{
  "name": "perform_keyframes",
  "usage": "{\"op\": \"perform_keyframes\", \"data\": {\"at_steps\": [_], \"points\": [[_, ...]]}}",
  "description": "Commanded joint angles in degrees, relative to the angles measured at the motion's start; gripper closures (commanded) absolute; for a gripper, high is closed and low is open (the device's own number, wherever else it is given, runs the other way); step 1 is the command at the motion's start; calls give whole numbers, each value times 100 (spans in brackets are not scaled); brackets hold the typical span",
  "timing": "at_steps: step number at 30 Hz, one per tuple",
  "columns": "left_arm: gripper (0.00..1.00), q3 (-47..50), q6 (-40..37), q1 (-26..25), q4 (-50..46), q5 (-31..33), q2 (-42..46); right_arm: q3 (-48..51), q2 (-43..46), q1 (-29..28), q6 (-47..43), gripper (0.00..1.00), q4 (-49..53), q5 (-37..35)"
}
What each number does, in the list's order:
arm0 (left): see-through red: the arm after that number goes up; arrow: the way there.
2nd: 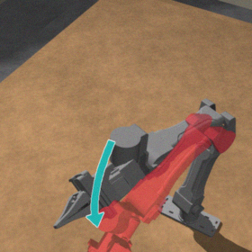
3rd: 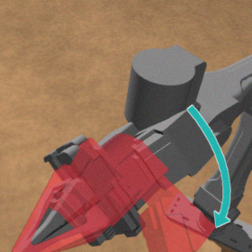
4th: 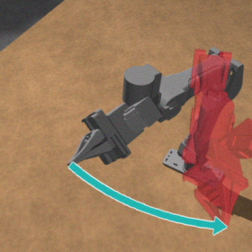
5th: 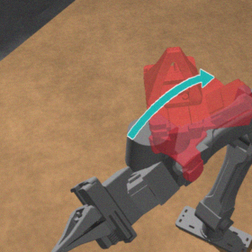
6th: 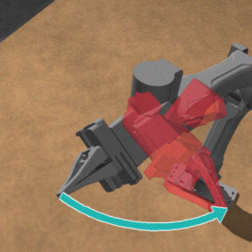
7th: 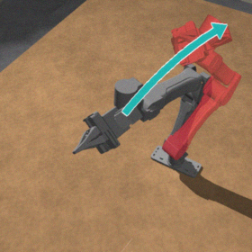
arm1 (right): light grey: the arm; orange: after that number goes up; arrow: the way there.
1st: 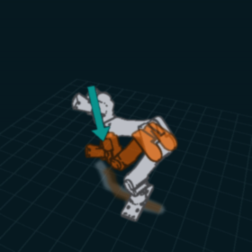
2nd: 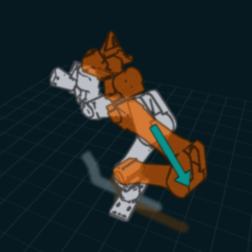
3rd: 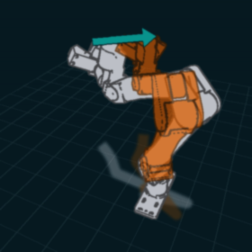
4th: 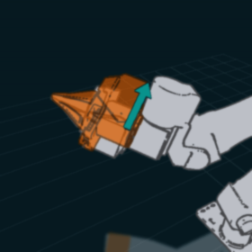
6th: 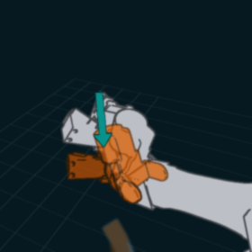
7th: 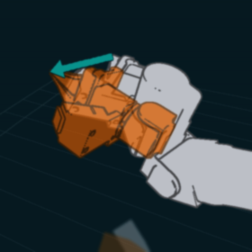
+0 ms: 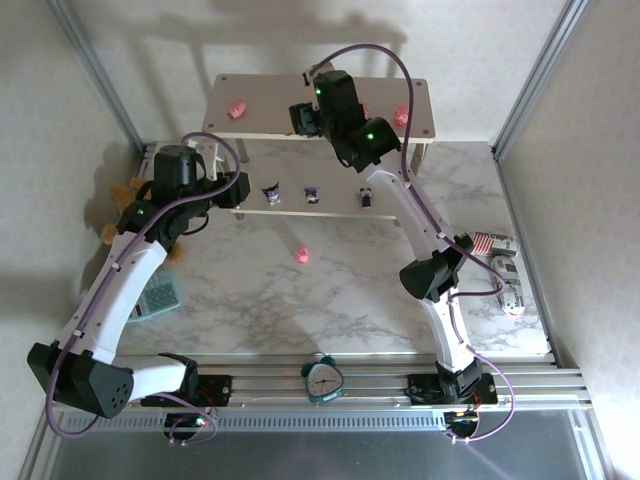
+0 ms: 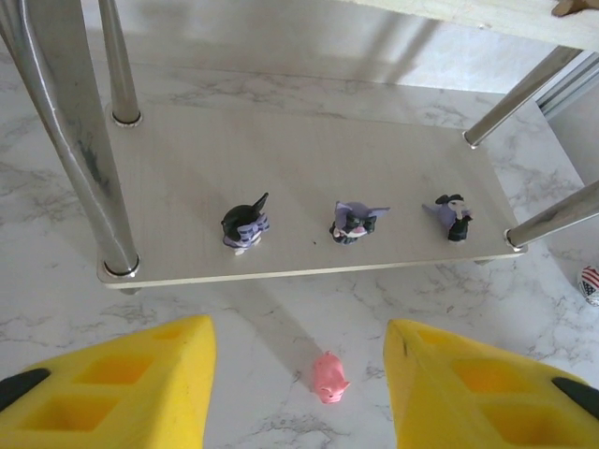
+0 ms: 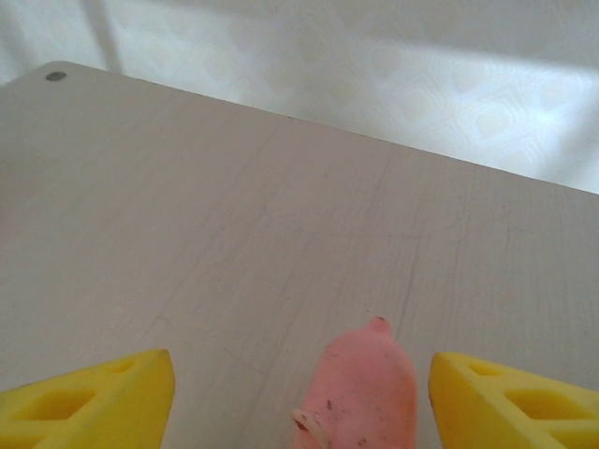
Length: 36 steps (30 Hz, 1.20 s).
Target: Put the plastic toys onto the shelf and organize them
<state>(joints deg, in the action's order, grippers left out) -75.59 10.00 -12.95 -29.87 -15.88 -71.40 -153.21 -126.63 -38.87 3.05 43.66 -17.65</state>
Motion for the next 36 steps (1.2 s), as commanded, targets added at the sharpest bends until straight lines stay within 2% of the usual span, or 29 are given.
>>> {"op": "perform_keyframes", "data": {"at_steps": [1, 6, 10, 13, 19, 23, 27, 30, 36], "points": [[49, 117, -112, 51, -15, -37, 139, -78, 367, 32, 26, 25, -446, 309], [49, 400, -62, 49, 42, -89, 247, 290, 799, 35, -62, 21, -1215, 548], [48, 928, 38, 32, 102, -100, 489, 580, 1294, 33, -213, 21, -1653, 273], [47, 1522, 268, -79, 314, -169, 745, 832, 1795, 34, -239, 21, -1443, -100], [48, 2491, 736, -854, 777, 278, 929, 2814, 3498, 23, -156, 21, -1078, -871], [48, 2821, 1003, -1278, 1113, 424, 748, 4382, 4680, 29, 236, 21, -754, -1326], [48, 2949, 1118, -1574, 1396, 627, 393, 5591, 5638, 28, 829, 21, -320, -1462], [48, 2963, 1184, -1762, 1548, 765, 58, 6213, 6069, 24, 1158, 21, 19, -1443], [48, 2838, 1306, -2118, 1794, 1042, -621, 6871, 6364, 22, 1539, 20, 509, -1187]]}}
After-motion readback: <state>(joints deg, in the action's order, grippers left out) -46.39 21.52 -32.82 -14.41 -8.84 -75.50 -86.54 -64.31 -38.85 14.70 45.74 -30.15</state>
